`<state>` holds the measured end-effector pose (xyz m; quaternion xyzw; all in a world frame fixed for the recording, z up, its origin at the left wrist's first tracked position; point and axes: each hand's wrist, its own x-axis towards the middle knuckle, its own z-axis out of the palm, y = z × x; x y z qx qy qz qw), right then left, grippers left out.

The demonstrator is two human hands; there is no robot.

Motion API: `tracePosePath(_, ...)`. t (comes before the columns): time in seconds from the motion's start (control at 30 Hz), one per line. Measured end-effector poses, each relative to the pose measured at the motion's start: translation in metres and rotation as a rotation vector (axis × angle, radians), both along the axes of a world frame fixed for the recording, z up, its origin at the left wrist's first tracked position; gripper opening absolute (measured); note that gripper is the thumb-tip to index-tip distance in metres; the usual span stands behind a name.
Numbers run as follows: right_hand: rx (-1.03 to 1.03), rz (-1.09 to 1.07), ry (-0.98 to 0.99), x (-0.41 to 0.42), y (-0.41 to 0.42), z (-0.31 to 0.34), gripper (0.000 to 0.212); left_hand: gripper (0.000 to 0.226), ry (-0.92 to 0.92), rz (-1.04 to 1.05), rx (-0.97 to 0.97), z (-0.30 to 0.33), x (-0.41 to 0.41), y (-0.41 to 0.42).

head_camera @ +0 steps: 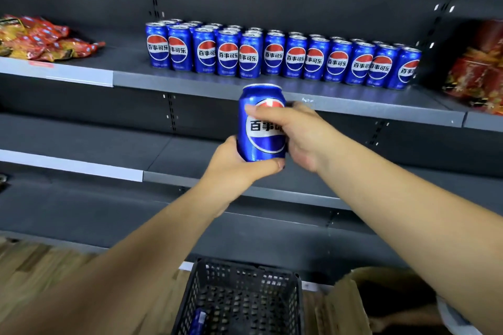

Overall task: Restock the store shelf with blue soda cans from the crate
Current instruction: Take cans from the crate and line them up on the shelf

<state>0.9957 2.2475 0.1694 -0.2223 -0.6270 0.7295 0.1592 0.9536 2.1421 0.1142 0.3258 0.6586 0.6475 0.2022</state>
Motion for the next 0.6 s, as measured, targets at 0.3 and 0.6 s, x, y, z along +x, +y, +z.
tracePosePath(0.3,0.228,0.217,-0.041,-0.014,0.01,-0.018,0.055,0.047,-0.047,-0.154,0.06,-0.001,-0.046,0.003)
tracePosePath(0.6,0.302,-0.011,-0.005,-0.053,0.017,-0.016,0.038,0.064,0.012,-0.251,0.041,-0.008,-0.102,0.018)
